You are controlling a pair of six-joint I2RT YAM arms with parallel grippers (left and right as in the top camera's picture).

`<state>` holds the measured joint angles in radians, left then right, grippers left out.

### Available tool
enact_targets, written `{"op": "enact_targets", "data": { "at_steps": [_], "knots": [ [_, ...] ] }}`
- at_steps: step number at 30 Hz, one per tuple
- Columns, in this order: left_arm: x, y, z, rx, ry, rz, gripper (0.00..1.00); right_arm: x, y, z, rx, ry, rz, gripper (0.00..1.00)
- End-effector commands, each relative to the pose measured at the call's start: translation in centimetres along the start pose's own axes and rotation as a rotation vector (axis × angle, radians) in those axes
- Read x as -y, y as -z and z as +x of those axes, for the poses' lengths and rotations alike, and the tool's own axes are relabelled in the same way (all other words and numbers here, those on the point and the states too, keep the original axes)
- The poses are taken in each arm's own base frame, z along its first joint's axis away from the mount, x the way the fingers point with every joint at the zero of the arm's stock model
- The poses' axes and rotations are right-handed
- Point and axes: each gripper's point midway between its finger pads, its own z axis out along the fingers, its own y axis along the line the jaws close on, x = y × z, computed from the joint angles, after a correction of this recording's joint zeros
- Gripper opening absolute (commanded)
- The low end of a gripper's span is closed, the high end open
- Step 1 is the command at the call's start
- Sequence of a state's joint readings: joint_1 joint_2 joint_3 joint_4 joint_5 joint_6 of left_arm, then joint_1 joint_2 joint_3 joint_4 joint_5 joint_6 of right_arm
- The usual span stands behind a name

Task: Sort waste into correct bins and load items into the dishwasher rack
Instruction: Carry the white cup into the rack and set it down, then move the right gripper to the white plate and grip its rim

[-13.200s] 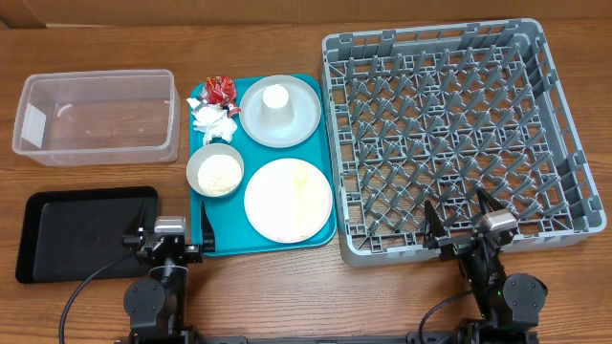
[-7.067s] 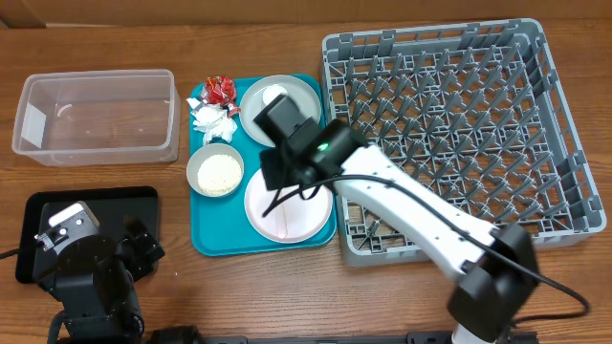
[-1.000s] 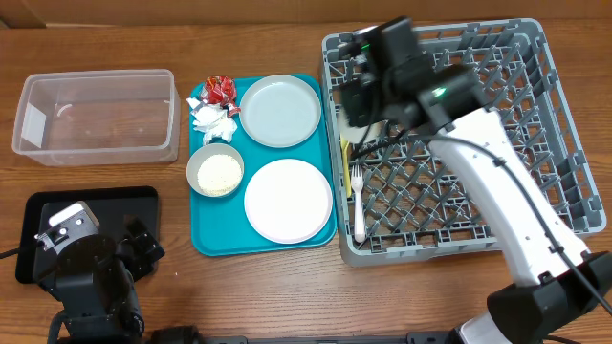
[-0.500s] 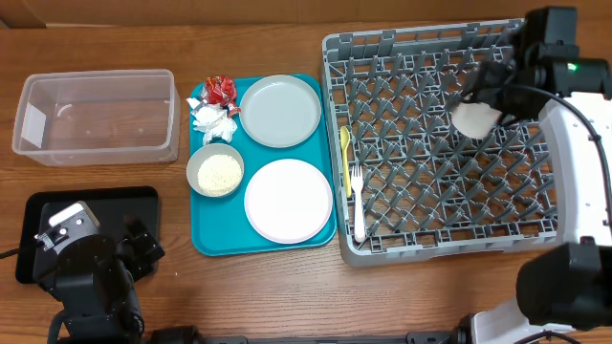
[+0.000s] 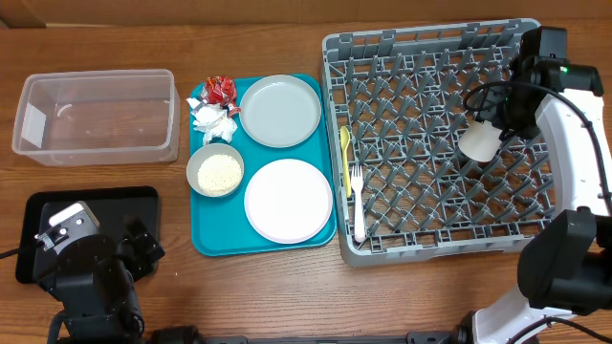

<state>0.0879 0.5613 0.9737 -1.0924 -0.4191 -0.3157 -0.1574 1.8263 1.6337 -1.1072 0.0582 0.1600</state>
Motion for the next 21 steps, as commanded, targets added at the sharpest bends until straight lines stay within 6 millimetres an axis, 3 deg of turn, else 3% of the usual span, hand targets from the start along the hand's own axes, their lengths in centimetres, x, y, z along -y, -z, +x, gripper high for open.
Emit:
{"op": "enact_targets", "data": {
  "at_steps": [1, 4, 6, 11, 17, 19, 21],
  "knots": [
    [-0.2, 0.3, -0.6, 0.015, 0.027, -0.003, 1.00, 0.2, 0.7, -0.4, 0.022, -0.003, 0.008, 0.56],
    [-0.2, 0.3, -0.6, 0.015, 0.027, -0.003, 1.00, 0.2, 0.8, -0.4, 0.021, -0.002, 0.007, 0.59],
    [-0.2, 0.3, -0.6, 0.015, 0.027, -0.003, 1.00, 0.1, 0.8, 0.0, 0.006, -0.002, 0.003, 0.74],
    [-0.2, 0.3, -0.6, 0.015, 0.027, -0.003, 1.00, 0.1, 1.5, 0.3, 0.006, -0.001, -0.002, 0.78],
    [-0.2, 0.3, -0.6, 0.015, 0.027, -0.003, 1.00, -0.8, 6.3, -0.4, 0.118, -0.002, -0.081, 0.78],
    [-0.2, 0.3, -0.6, 0.015, 0.027, -0.003, 1.00, -1.9, 8.5, -0.1, 0.150, 0.005, -0.161, 0.78],
    [-0.2, 0.3, -0.6, 0.015, 0.027, -0.003, 1.00, -5.0, 11.6, 0.8, 0.183, 0.070, -0.323, 0.72]
  ]
}}
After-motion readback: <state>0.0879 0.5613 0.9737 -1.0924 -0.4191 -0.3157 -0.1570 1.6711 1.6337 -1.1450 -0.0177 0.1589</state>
